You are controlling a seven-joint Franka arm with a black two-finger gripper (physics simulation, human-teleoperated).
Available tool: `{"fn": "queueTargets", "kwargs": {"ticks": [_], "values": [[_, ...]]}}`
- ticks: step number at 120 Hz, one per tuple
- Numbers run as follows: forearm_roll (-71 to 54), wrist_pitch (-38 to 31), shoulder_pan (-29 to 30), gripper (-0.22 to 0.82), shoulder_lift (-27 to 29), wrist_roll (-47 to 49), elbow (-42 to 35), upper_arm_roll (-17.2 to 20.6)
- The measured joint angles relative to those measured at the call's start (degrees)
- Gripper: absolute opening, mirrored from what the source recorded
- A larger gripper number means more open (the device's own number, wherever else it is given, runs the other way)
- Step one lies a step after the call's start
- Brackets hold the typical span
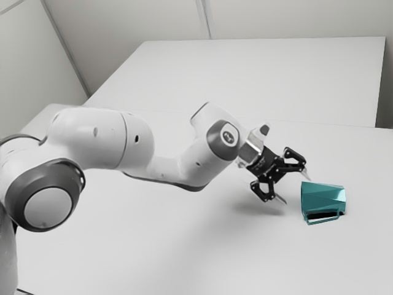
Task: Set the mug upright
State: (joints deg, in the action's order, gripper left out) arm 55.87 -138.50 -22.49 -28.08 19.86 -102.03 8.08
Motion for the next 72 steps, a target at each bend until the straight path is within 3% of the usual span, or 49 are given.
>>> {"fn": "queueTargets", "kwargs": {"ticks": [72], "values": [[7.6, -2.5, -2.8, 0.58, -7.9, 1.2, 9.1, 0.0]]}}
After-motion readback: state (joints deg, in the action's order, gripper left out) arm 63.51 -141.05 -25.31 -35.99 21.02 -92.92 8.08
